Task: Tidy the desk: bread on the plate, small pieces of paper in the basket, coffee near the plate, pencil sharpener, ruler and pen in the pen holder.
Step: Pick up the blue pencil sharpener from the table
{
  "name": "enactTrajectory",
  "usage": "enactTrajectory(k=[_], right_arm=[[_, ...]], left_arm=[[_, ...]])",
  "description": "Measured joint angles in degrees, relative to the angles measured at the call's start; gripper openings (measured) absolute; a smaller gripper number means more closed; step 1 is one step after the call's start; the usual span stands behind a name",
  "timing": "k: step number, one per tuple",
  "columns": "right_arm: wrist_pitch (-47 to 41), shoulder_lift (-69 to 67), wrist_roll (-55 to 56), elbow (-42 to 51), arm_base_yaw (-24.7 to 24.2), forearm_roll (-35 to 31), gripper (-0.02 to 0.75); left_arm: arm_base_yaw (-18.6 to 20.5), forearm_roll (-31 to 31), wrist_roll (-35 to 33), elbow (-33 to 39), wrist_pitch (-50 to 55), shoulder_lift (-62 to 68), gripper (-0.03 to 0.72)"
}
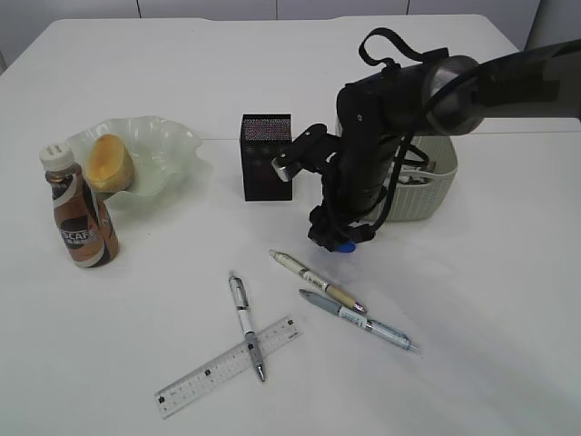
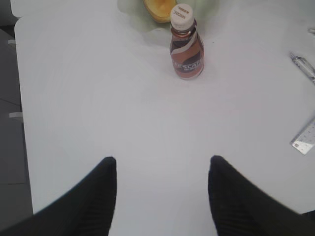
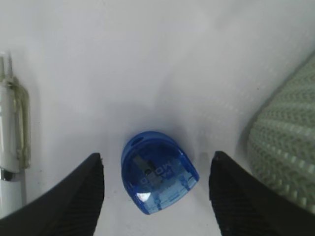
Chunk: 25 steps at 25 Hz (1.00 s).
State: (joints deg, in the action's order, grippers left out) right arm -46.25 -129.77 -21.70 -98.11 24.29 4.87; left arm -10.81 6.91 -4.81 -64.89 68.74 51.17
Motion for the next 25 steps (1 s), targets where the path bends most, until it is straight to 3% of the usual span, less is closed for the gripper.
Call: enactTrajectory(k=[14,25], right_arm=[[-12.0,-0.4,1.1,-9.6,0.0,0.0,0.492],[-22.7,-0.4,20.2,-16.0,0.0,0.0,0.491]], left_arm=[[0.0,0.1,0.0,0.0,0.0,0.0,0.434],[0.0,0.3,0.0,0.0,0.0,0.0,0.434]])
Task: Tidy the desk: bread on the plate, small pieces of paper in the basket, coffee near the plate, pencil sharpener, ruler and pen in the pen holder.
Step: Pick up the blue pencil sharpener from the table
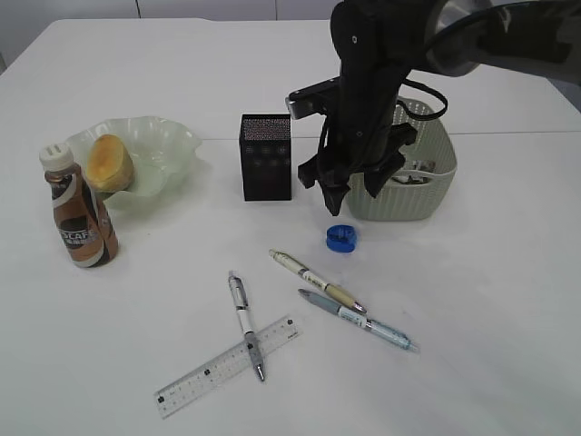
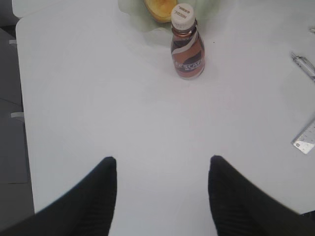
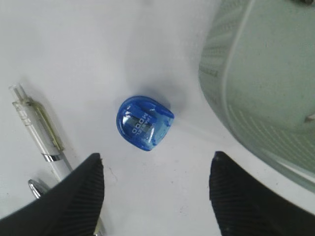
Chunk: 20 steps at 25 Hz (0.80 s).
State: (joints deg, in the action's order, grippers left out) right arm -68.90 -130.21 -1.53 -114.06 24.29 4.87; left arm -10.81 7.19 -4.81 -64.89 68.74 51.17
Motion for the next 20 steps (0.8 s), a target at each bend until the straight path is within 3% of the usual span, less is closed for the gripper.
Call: enactTrajectory(k=[11,20], right_arm=[[-0.9,0.0,11.6,0.0,0.1,-6.1,0.491],[-1.0,3.1,17.2,1.5,2.0,-1.6,0.491]], left_arm=[[0.0,0.7,0.0,0.0,0.0,0.0,0.434],[0.0,1.1,0.0,0.0,0.0,0.0,0.434]])
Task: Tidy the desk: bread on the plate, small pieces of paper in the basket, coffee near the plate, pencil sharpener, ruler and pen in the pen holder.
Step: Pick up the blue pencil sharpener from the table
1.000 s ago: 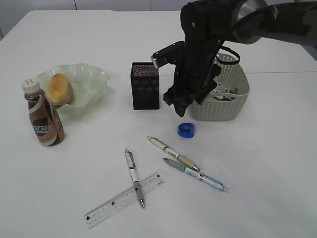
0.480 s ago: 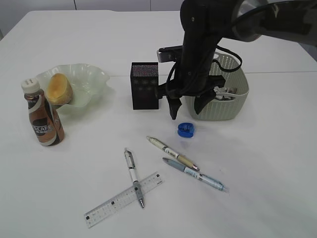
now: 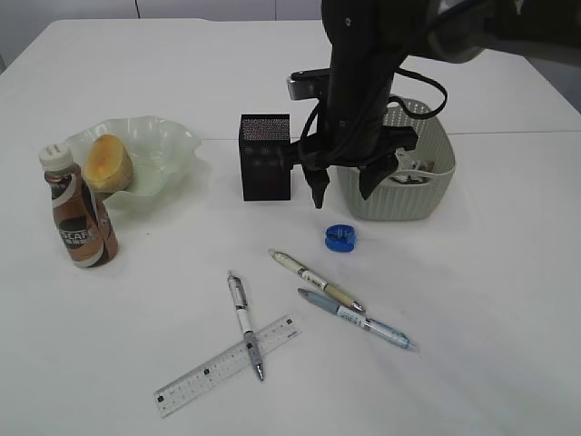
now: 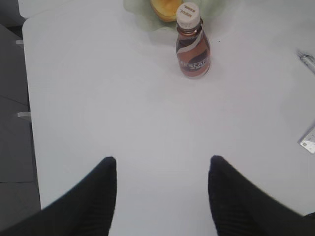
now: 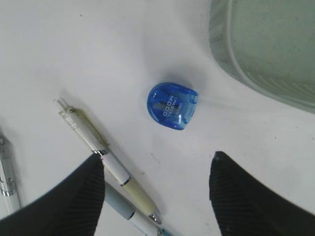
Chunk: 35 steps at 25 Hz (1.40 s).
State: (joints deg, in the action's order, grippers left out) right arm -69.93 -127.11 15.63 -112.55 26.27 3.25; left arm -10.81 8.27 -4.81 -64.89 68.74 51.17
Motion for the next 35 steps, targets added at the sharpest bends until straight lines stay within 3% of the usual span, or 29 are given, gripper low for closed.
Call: enactTrajectory(k=[10,18,25,30,35], right_arm=[[0.4,6.9,2.0,10.5,1.3,1.3,0.491],[15.4,10.2,10.7,24.4,1.3,1.3,0.491],[28.1,10.2,17.3,25.3,1.3,2.9,0.491],[29.2,9.1,23.5,25.3,1.3,8.8,0.491],[28.9,6.8,25.2,25.3,1.3,9.9,0.491]], left_arm=[[0.0,0.3,0.0,0.0,0.0,0.0,0.434],[0.0,0.4,0.0,0.0,0.0,0.0,0.434],[0.0,0.4,0.0,0.0,-0.8,0.0,0.434],[0.0,0.4,0.0,0.0,-1.0,0.6,0.434],[0.0,0.4,0.0,0.0,-1.1,1.4,0.434]])
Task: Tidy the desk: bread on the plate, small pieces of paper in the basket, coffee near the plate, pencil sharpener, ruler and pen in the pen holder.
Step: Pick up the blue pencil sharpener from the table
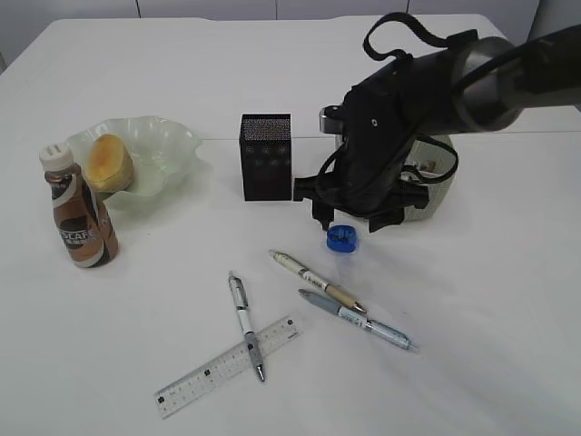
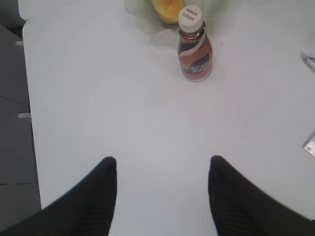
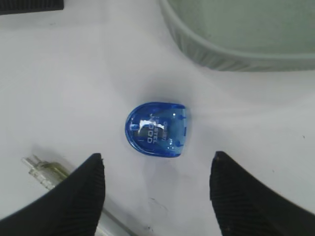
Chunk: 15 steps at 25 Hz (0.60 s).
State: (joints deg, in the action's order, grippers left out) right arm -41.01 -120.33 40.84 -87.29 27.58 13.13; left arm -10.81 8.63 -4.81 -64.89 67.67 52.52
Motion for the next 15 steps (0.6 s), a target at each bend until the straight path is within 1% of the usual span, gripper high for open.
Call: enactTrajectory(k=[7,15], right_arm=[[0.2,-0.5,0.2,0.0,0.0,1.3,0.491],[4.4,-1.4,0.4,0.0,0.0,1.5,0.491]], left_arm=[[0.0,0.0,0.0,0.0,-0.5,0.2,0.434],[0.0,0.0,0.0,0.0,-0.6,0.2,0.434]])
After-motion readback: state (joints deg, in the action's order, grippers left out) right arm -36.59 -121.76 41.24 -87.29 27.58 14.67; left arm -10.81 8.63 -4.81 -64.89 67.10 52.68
